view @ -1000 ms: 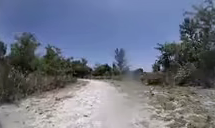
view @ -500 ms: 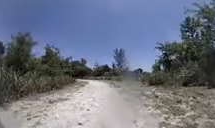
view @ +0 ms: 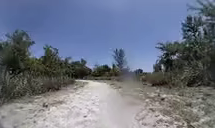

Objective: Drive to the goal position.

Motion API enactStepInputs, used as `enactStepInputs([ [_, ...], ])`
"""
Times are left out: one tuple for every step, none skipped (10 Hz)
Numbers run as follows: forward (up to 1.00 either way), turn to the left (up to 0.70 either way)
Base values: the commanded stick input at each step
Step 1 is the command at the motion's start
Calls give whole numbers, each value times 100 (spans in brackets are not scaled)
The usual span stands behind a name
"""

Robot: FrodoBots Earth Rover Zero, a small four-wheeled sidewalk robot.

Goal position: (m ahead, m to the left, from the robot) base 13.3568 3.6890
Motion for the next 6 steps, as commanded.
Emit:
enactStepInputs([
  [45,27],
  [45,27],
  [45,9],
  [45,0],
  [45,0],
  [45,0],
])
